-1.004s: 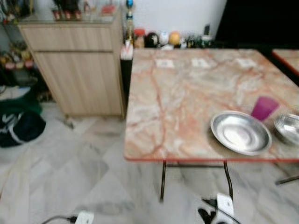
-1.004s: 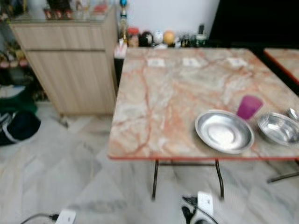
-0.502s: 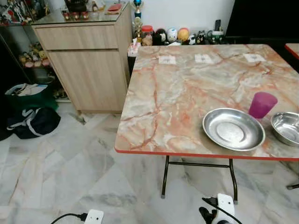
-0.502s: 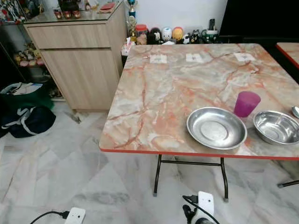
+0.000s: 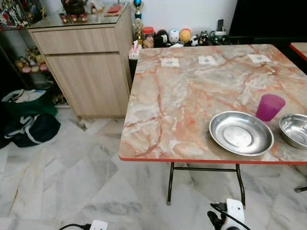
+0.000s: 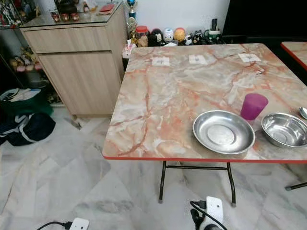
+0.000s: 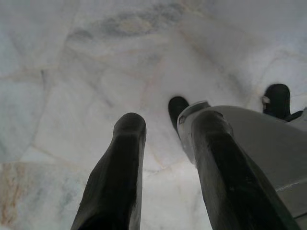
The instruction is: Setting the table
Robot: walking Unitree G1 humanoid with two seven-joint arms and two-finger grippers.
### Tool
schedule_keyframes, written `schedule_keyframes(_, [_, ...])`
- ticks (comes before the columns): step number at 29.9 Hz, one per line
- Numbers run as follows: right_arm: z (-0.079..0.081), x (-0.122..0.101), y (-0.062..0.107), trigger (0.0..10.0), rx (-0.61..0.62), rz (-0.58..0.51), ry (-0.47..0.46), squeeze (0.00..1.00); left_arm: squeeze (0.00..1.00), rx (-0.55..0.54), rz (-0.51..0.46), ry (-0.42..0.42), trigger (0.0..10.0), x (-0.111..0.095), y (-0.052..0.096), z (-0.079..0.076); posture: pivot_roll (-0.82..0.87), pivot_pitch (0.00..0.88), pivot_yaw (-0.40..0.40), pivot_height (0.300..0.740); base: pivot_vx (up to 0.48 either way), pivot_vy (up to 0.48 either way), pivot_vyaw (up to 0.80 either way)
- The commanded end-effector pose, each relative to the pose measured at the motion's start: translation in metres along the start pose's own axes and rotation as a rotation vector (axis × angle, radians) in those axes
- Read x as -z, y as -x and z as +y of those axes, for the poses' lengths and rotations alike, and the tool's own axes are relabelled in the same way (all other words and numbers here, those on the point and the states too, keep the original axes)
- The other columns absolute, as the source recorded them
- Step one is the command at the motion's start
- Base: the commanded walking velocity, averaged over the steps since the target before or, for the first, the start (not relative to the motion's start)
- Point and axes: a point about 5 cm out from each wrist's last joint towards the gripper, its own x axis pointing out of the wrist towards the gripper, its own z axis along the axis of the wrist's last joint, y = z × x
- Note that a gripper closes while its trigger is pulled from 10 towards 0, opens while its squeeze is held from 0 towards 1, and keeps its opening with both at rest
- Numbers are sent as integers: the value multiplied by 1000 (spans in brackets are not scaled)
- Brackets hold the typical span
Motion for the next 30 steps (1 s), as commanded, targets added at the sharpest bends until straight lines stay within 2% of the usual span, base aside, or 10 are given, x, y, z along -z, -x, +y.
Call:
schedule_keyframes(1, [3,0,0,10000,-11,-2,16,0,0,-34,-43,1,10000,-15,-2,10,-21,0,-16,740,0,-345,0])
schedule_keyframes(5, [9,-6,-3,10000,-27,-23,21,0,0,-42,-63,12,10000,-25,-4,10,-4,0,-29,740,0,-344,0])
schedule_keyframes(12, [20,-24,-7,10000,-60,-93,23,0,0,-32,-64,6,10000,-28,-5,5,-18,0,-14,740,0,-338,0])
schedule_keyframes(19, [30,-30,-9,10000,-84,-146,17,0,0,-47,-65,6,10000,-30,-5,13,-13,0,6,740,0,-179,0])
schedule_keyframes(25, [50,-45,-7,10000,-174,-283,46,0,0,-50,-59,-7,10000,-30,-4,20,-33,0,25,740,0,0,0])
schedule_keyframes(30, [48,-43,1,10000,-168,-388,46,0,0,-45,-58,-12,10000,-29,-4,18,-41,0,25,740,0,0,0])
